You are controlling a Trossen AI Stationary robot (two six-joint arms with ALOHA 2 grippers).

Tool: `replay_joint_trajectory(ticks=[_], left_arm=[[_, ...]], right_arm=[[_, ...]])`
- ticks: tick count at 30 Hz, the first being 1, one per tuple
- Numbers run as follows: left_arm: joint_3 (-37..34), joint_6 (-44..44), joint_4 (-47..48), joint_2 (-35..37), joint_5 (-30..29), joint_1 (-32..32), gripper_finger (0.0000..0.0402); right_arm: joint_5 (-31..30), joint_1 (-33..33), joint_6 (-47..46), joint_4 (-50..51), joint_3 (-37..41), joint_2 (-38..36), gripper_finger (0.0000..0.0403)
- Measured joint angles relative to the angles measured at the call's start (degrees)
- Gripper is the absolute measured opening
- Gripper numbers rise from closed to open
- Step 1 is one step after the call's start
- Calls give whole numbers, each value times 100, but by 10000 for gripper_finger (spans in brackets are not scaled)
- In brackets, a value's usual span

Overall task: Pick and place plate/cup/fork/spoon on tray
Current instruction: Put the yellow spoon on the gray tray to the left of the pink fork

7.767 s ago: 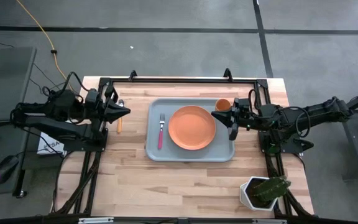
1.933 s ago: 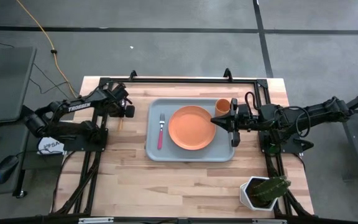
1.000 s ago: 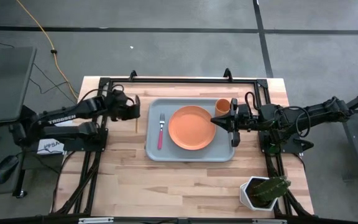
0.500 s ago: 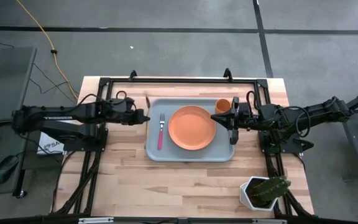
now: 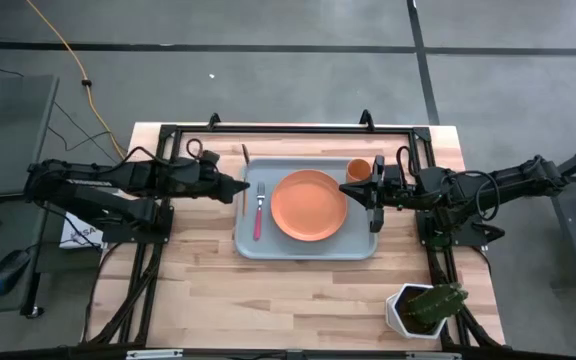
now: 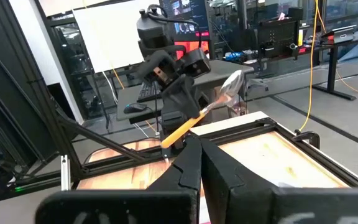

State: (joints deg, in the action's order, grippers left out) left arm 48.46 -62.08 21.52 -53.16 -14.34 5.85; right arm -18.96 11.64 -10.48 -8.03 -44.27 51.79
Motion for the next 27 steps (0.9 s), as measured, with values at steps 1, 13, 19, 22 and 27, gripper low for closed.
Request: replay_joint_trajectory(ticks=[1,13,19,22,27], left_arm=[[50,-35,42,-84,-3,-62,32],[1439,-126,2516,-1256,-668,-312,32],[1270,-584,2451,-2024,-664,-594,32],[1240,-798,2459,-2509,-638,-649,34],[1239,-979,2405,-3259,-384,-671,37]], right_arm=[[0,0,0,0,1,0,0],[4,0,0,2,0,0,0],[4,-1,0,4,1,0,0],[4,-2,0,38,2,0,0],[4,0,0,49,4,0,0]])
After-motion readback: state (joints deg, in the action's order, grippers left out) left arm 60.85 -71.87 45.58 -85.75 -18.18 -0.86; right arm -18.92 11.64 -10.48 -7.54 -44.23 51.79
